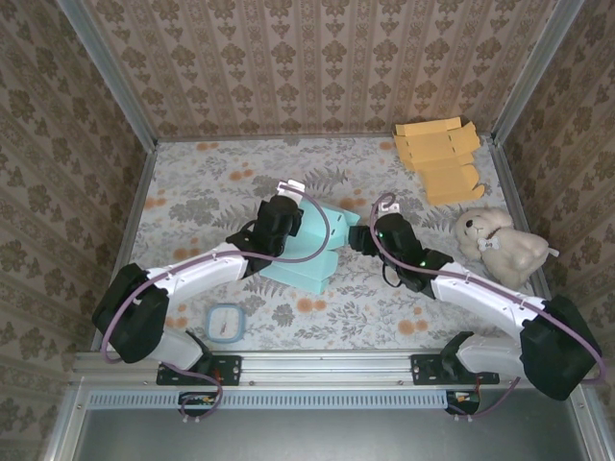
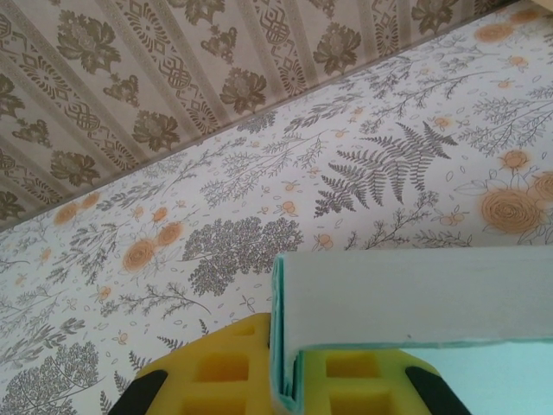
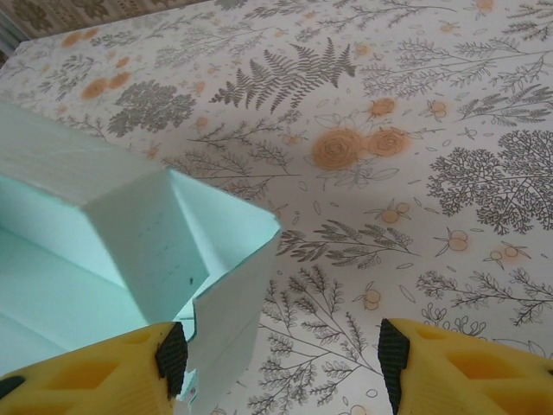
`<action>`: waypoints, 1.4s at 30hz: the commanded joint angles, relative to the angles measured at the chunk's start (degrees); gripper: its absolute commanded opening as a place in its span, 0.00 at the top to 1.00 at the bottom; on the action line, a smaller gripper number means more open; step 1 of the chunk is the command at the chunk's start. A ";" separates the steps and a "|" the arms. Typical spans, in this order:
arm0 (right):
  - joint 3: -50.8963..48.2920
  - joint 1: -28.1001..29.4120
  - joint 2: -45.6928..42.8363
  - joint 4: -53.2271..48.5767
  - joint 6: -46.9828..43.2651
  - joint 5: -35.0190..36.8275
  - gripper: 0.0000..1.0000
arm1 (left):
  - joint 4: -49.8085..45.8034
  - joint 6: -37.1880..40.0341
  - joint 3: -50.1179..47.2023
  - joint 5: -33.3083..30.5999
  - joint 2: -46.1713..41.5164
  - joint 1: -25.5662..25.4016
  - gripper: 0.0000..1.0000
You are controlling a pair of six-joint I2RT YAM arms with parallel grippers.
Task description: Fold the paper box
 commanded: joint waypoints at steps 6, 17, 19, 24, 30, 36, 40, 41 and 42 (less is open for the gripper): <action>-0.17 -4.36 1.76 3.75 1.02 -3.96 0.37 | 2.58 -0.90 -0.73 0.43 -1.84 -0.73 1.00; -0.23 -4.38 8.20 12.10 0.63 -13.23 0.38 | 2.36 -3.99 -0.01 3.15 -0.86 -1.26 1.00; -0.75 -3.92 8.79 14.96 1.35 -14.38 0.38 | 1.80 -4.82 0.61 3.96 -0.20 -1.38 1.00; -1.37 -2.66 10.13 20.59 5.68 -15.22 0.38 | -0.42 -6.80 2.88 4.54 2.42 -2.16 1.00; -4.06 -2.66 10.13 24.00 9.17 -11.18 0.38 | -2.98 -9.66 4.24 4.05 4.73 -2.26 1.00; -7.49 -2.79 8.14 18.45 7.25 -7.34 0.37 | -7.01 -12.70 5.03 3.51 5.13 0.28 1.00; -10.36 -3.48 5.43 17.09 6.53 -6.34 0.36 | -7.22 -13.16 4.34 5.24 5.04 1.38 1.00; -10.74 -3.77 4.93 16.51 6.33 -6.25 0.36 | -7.20 -13.15 4.22 5.53 5.03 1.43 1.00; -11.08 -4.09 4.48 15.96 6.27 -6.10 0.36 | -7.06 -13.07 3.99 5.80 5.04 1.48 1.00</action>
